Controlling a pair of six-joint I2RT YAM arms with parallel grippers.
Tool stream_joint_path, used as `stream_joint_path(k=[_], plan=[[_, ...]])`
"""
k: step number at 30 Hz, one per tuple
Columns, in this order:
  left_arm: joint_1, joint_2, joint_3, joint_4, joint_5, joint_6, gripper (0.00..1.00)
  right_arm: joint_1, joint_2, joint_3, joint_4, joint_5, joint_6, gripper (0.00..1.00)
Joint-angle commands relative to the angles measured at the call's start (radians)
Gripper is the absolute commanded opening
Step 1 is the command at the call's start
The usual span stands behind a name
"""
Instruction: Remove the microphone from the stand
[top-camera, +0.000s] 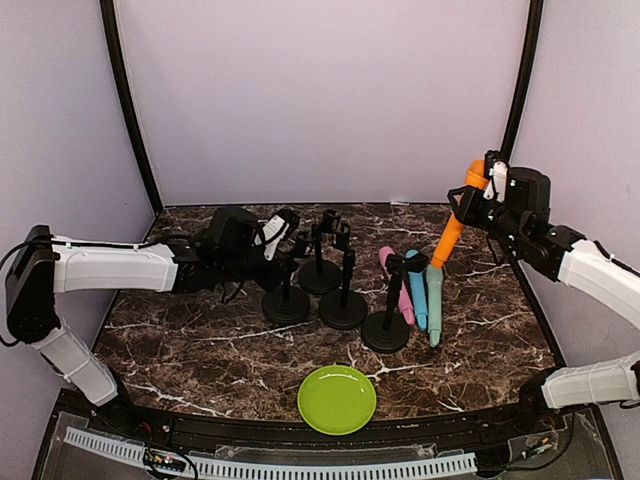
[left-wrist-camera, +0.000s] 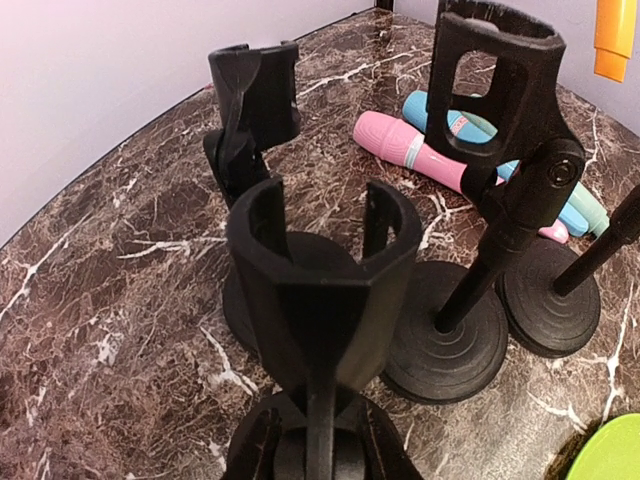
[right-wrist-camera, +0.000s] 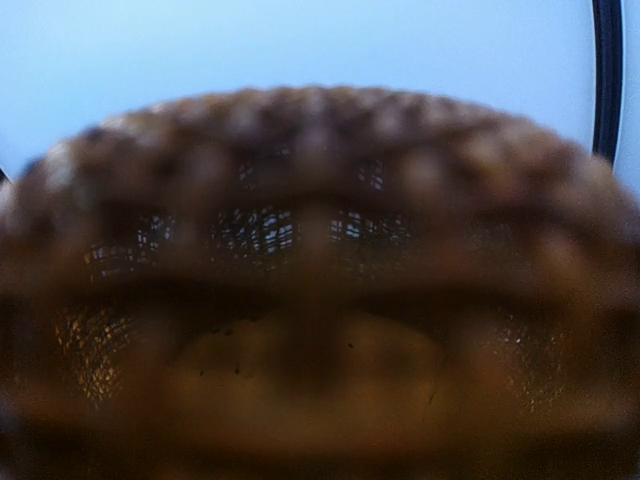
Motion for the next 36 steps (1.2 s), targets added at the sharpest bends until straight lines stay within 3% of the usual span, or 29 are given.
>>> stream_joint_path(k=[1,11,36], plan=[[0.003,-0.014,0.014,0.098,0.004,-0.027,0.00,-0.030,-0.011,-0.043,0.007,-0.013,0.049,0.00],[0.005,-0.005,-0.030,0.158,0.005,-0.061,0.00,-0.052,0.040,-0.034,-0.067,0.006,0.028,0.00],[0.004,0.046,-0.037,0.236,0.014,-0.081,0.00,-0.052,0.065,-0.054,-0.059,-0.037,0.053,0.00]])
